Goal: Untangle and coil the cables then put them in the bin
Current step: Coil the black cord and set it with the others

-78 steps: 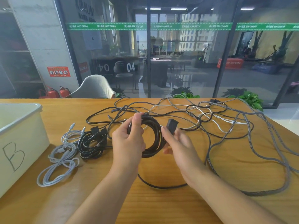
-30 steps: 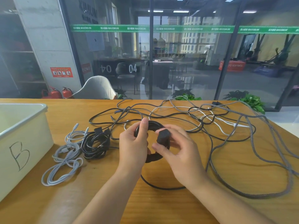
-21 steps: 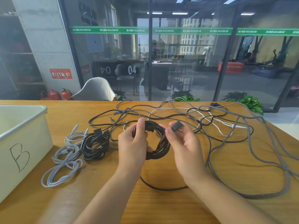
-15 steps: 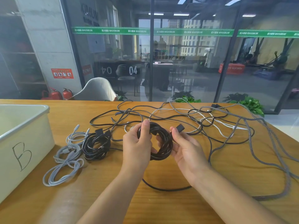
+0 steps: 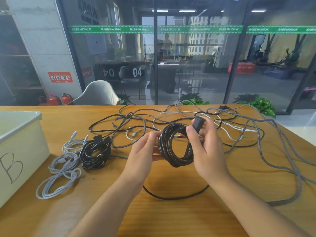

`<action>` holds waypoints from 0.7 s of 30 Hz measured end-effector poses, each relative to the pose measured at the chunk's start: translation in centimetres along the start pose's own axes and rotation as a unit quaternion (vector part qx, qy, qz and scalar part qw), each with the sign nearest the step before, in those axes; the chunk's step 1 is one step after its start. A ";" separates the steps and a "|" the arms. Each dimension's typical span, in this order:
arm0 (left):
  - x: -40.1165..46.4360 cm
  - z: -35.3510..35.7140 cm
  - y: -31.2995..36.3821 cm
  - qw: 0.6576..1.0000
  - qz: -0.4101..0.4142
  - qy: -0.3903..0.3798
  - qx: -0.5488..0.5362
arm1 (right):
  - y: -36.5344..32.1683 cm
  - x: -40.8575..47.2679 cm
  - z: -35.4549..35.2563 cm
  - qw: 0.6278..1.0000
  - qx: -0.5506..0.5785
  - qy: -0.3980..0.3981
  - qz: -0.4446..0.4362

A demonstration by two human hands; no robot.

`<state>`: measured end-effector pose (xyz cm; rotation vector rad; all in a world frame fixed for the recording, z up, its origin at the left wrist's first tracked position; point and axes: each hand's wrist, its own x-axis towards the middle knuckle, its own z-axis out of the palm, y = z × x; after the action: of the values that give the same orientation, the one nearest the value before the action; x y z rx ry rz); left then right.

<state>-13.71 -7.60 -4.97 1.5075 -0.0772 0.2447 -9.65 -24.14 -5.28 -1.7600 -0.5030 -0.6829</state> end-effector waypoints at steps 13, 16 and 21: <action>0.8 -1.3 -1.5 0.975 0.005 -0.022 0.219 | 0.0 0.3 -0.1 0.997 0.067 -0.003 0.034; 0.7 -1.5 -1.4 0.960 0.028 -0.048 0.273 | 0.0 0.2 0.1 0.996 0.081 -0.012 0.032; 0.4 -1.0 -1.6 0.955 0.032 -0.083 0.284 | -0.2 0.1 0.2 0.995 0.085 -0.009 0.043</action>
<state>-13.11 -6.63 -6.52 2.1008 -0.2029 0.2001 -9.68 -23.87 -5.13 -1.6197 -0.4793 -0.5486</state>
